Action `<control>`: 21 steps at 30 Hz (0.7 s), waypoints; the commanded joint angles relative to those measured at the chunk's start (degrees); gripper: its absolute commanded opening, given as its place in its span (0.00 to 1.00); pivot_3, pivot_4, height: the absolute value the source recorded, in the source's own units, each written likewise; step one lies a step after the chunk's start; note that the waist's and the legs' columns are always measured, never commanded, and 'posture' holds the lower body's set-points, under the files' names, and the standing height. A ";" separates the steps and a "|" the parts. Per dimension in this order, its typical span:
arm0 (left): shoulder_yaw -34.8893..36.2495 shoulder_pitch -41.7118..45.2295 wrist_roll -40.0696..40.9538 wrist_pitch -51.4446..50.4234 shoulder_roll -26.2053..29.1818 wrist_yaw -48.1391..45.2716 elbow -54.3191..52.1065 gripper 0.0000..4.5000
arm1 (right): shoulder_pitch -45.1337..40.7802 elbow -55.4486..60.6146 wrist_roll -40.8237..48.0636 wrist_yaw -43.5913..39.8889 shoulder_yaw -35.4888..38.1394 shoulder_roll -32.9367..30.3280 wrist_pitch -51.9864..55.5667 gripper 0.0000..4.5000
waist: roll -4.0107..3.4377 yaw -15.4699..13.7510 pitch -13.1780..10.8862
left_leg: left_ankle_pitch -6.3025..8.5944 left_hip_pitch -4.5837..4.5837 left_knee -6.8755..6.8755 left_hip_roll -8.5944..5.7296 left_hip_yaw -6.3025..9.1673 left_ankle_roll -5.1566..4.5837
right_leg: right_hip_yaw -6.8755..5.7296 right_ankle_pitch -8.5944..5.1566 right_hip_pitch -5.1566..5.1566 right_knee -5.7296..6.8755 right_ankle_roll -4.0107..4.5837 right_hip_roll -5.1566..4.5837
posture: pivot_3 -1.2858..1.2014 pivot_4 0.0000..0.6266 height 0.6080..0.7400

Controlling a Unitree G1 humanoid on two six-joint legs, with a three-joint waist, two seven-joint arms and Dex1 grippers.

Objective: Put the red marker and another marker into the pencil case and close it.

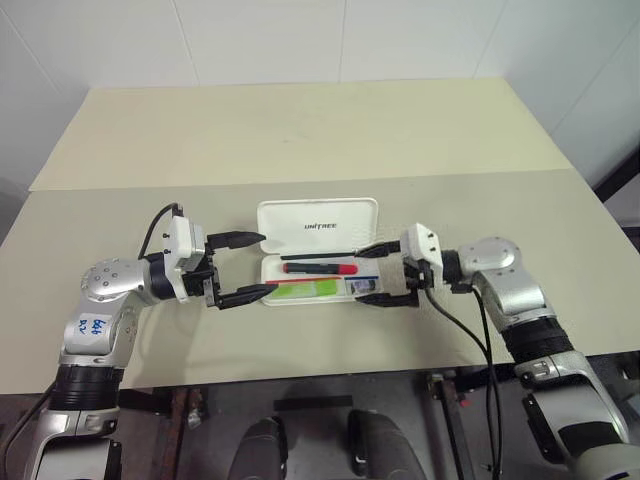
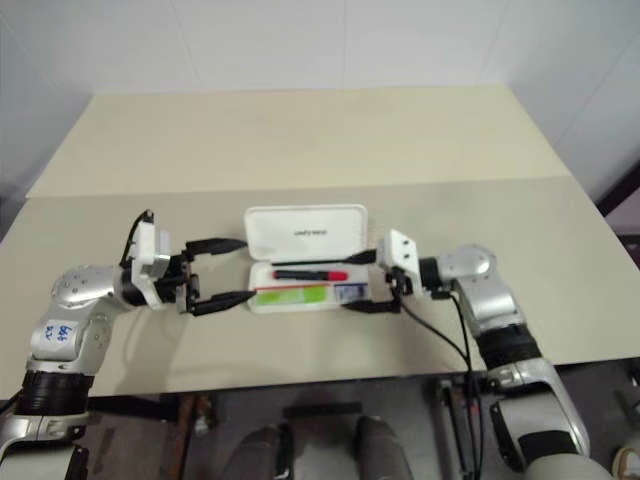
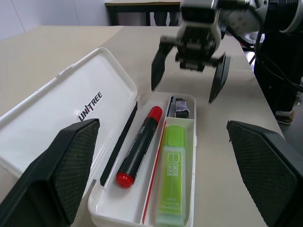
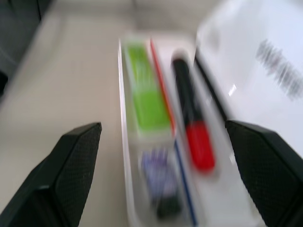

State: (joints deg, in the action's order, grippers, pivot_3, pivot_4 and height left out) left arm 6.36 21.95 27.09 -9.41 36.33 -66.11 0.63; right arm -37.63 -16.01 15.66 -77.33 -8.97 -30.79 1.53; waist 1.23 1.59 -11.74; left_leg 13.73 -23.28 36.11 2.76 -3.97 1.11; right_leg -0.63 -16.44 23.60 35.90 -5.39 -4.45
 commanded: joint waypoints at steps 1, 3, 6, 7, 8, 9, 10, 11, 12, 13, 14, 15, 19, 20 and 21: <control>1.40 -0.07 1.76 -0.42 0.20 0.29 -1.62 1.00 | 3.38 9.72 4.98 1.75 4.51 -2.39 4.89 0.99 | 0.00 -0.05 0.00 | 0.00 0.00 -0.01 0.01 0.00 0.00 | 0.00 0.00 0.00 -0.01 0.00 0.00 | 0.52 0.24 1.00; 1.77 -0.55 2.26 -1.05 0.52 0.27 -2.07 1.00 | 5.51 13.60 6.85 3.00 6.43 -3.43 7.39 0.99 | 0.00 -0.16 0.00 | 0.01 -0.01 -0.02 0.00 0.02 0.01 | -0.03 0.00 -0.01 -0.04 0.00 -0.04 | 0.52 0.24 1.00; 2.95 -1.62 2.84 -1.16 1.18 0.08 -2.26 1.00 | 9.14 17.21 9.00 4.22 10.02 -5.86 9.34 0.99 | 0.00 -0.12 0.00 | 0.02 -0.01 -0.01 0.00 0.02 -0.01 | -0.01 0.00 -0.02 -0.04 0.00 -0.09 | 0.52 0.24 1.00; 3.53 -2.16 2.98 -1.11 1.61 -0.13 -2.13 1.00 | 10.62 17.73 9.39 4.27 11.78 -7.38 9.41 0.99 | 0.00 -0.13 0.00 | 0.02 -0.01 0.01 -0.01 0.01 -0.01 | -0.01 0.00 -0.02 -0.04 0.00 -0.09 | 0.52 0.24 1.00; 3.98 -2.63 3.05 -1.09 2.04 -0.36 -1.95 1.00 | 11.83 17.95 9.78 4.28 13.34 -8.88 9.77 0.99 | 0.01 -0.12 0.00 | 0.02 -0.01 0.00 -0.01 0.01 -0.01 | -0.01 0.00 -0.02 -0.04 0.00 -0.09 | 0.52 0.24 1.00; 4.38 -2.99 3.12 -1.11 2.40 -0.56 -1.72 1.00 | 12.71 17.84 10.04 4.21 14.61 -10.17 9.62 0.99 | 0.00 -0.12 0.00 | 0.02 0.00 0.00 -0.01 0.01 -0.01 | -0.01 0.00 -0.03 -0.06 0.00 -0.08 | 0.52 0.24 1.00; 4.60 -3.19 3.17 -1.14 2.61 -0.68 -1.60 1.00 | 13.21 17.78 10.22 4.21 15.29 -10.93 9.51 0.99 | 0.00 -0.13 0.00 | 0.02 -0.01 -0.01 -0.01 0.01 -0.01 | -0.01 -0.01 -0.02 -0.06 0.01 -0.08 | 0.52 0.24 1.00; 4.91 -3.38 3.25 -1.16 2.81 -0.76 -1.46 1.00 | 13.45 17.13 10.42 4.31 16.44 -11.81 9.26 0.99 | 0.01 -0.12 0.00 | 0.02 0.00 -0.01 -0.02 0.01 -0.01 | -0.02 -0.01 -0.02 -0.06 0.01 -0.08 | 0.52 0.24 1.00; 5.21 -3.64 3.31 -1.13 3.13 -0.94 -1.23 1.00 | 13.57 16.24 10.37 4.23 17.71 -12.87 8.55 0.99 | 0.00 -0.07 0.00 | 0.02 0.00 0.01 -0.03 0.01 -0.01 | -0.02 -0.01 -0.03 -0.06 0.02 -0.07 | 0.52 0.24 1.00; 5.53 -3.86 3.32 -1.12 3.33 -0.96 -1.03 1.00 | 13.62 15.50 10.45 4.10 18.83 -13.75 8.17 0.99 | 0.00 0.03 0.00 | 0.02 0.01 0.01 -0.03 0.01 -0.01 | -0.02 -0.01 -0.02 -0.05 0.03 -0.07 | 0.52 0.24 1.00; 5.75 -3.99 3.31 -1.13 3.44 -0.97 -0.90 1.00 | 13.65 15.02 10.52 3.99 19.52 -14.32 7.91 0.99 | 0.00 0.08 0.00 | 0.02 0.04 0.01 -0.02 0.00 -0.01 | 0.00 0.00 -0.03 -0.06 0.05 -0.06 | 0.52 0.24 1.00; 5.87 -3.98 3.28 -1.11 3.50 -1.04 -0.69 1.00 | 13.60 14.81 10.55 3.95 19.73 -14.53 7.81 0.99 | 0.00 0.10 0.00 | 0.02 0.05 0.01 -0.02 -0.01 -0.01 | 0.02 0.01 -0.03 -0.05 0.06 -0.05 | 0.52 0.24 1.00; 7.21 -3.85 3.82 0.17 3.42 -2.19 1.13 0.81 | 13.55 14.54 10.94 3.70 20.57 -15.62 7.89 1.00 | 0.00 0.06 0.00 | 0.01 0.06 -0.01 0.01 -0.04 0.00 | 0.02 0.01 -0.02 -0.06 0.08 0.00 | 0.52 0.24 1.00; 7.27 -3.74 3.78 0.39 3.41 -2.37 1.36 0.73 | 13.35 14.63 11.03 3.87 20.50 -15.52 7.97 1.00 | 0.00 0.03 0.00 | 0.01 0.05 -0.01 0.01 -0.04 0.00 | 0.01 0.00 -0.02 -0.06 0.08 0.00 | 0.52 0.24 1.00; 7.28 -3.69 3.93 0.26 3.40 -2.58 1.43 0.65 | 13.12 14.74 11.10 4.09 20.40 -15.38 8.02 1.00 | 0.00 0.01 0.00 | 0.01 0.05 -0.01 0.00 -0.04 0.00 | 0.01 0.00 -0.02 -0.06 0.08 -0.01 | 0.52 0.24 1.00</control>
State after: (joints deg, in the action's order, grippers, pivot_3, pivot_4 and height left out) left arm 11.85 17.92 29.35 -9.88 38.92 -68.24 2.45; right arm -23.88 -2.29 25.33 -73.35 9.64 -45.20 10.10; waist 1.23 1.60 -11.74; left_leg 13.74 -23.23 36.11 2.75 -4.02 1.11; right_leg -0.61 -16.44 23.58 35.83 -5.32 -4.46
